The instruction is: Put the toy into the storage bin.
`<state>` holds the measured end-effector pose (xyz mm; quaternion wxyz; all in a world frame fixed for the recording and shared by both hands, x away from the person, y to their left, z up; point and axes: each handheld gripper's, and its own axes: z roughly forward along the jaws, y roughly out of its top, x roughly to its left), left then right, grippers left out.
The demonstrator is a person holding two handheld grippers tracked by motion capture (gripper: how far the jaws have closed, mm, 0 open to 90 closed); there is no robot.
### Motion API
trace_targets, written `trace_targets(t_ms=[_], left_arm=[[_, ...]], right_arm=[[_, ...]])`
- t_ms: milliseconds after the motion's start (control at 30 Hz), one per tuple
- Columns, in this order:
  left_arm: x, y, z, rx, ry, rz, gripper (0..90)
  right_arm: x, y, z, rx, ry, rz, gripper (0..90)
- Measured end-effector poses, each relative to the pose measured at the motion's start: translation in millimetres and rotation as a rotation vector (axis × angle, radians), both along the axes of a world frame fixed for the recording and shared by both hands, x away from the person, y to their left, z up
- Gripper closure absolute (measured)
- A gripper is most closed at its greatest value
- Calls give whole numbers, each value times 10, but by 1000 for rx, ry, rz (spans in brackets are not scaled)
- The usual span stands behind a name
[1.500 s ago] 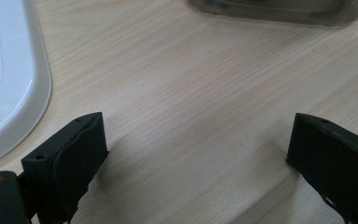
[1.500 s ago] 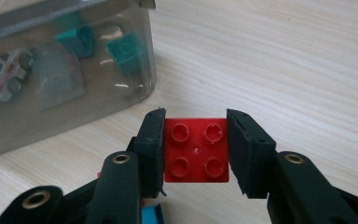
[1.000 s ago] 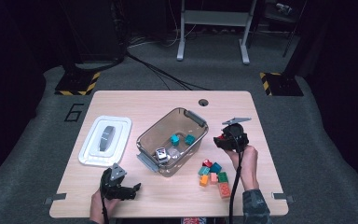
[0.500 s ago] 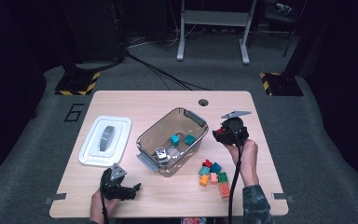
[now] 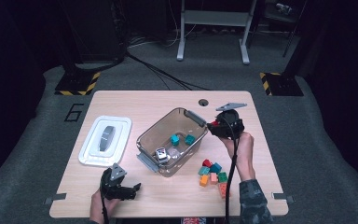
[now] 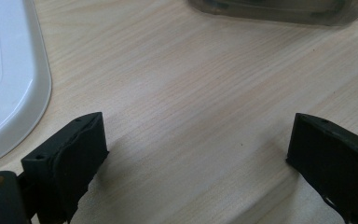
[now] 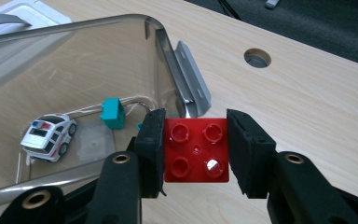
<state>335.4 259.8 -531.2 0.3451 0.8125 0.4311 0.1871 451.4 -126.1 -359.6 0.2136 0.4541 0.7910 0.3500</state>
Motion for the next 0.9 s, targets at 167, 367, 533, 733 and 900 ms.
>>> trace_targets(t_ms=[167,367,533,733,900], left_arm=[[0,3,5,2,6,-4,45],[1,1,1,2,0,-1,44],[0,2,4,2,5,-2,45],[0,0,0,-1,0,0,44],[0,0,0,0,0,0,45]], right_arm=[[27,105,43,-8,3,29,590],[62,229,36,-23,10,59,590],[101,343,3,-35,18,88,590],[143,460,-53,-54,38,125,590],[167,537,-116,-77,71,148,589]])
